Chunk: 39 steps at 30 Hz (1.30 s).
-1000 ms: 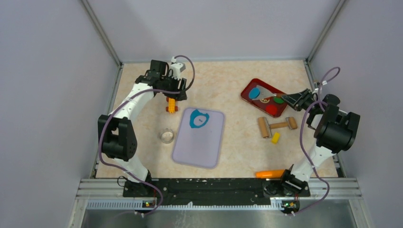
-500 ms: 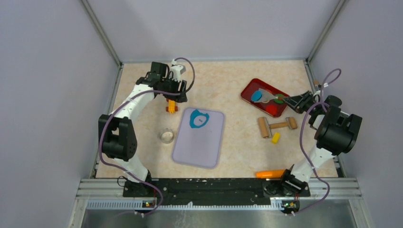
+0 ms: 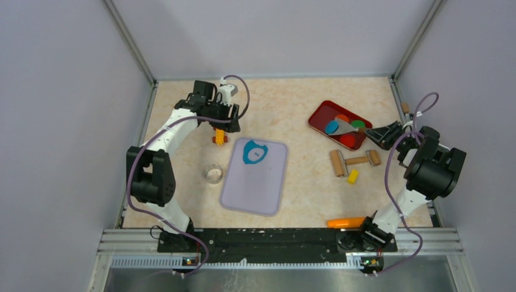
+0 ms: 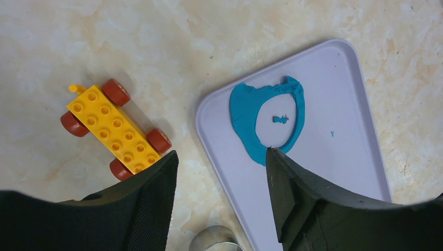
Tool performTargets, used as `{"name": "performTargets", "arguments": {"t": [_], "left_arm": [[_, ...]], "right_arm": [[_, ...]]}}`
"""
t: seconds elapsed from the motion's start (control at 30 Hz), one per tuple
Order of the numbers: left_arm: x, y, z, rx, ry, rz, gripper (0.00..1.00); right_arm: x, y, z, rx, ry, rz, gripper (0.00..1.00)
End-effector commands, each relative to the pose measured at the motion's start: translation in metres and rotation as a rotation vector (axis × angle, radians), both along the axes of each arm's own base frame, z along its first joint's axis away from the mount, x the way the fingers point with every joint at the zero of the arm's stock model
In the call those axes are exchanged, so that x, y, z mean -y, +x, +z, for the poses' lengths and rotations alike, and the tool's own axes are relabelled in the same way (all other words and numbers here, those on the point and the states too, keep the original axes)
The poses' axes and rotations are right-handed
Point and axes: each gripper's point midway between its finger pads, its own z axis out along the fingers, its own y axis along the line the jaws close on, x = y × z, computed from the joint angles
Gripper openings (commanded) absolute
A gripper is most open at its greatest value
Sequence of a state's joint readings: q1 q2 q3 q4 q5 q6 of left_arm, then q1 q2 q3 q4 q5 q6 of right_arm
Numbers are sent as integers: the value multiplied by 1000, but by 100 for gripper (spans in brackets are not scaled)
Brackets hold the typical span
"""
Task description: Roll out the dumpling wrappers from the dough
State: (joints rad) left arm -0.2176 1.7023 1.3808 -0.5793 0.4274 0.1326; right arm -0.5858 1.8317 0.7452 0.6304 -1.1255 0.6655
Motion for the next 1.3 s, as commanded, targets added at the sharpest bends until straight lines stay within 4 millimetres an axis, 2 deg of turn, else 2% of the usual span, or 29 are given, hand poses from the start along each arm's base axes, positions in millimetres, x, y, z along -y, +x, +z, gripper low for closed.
{"name": "performTargets", "arguments": {"t": [0.0,0.37,0.7,1.0,1.27], "left_arm": [[6,4,13,47,-29,-11,66],[9,5,8,36,-49,-6,66],[12,5,3,25,-68,0,66],[13,3,-1,17,-77,1,67],[13,4,0,17,-79,4,67]], "right_arm": [[2,-4,14,59,-68,14,0],[12,-13,6,-46,-217,-6,0],[21,-7,19,-67,-289,-15,0],[5,-3,30,-53,-413,59,0],[-3,12,39,-52,-489,105,0]]}}
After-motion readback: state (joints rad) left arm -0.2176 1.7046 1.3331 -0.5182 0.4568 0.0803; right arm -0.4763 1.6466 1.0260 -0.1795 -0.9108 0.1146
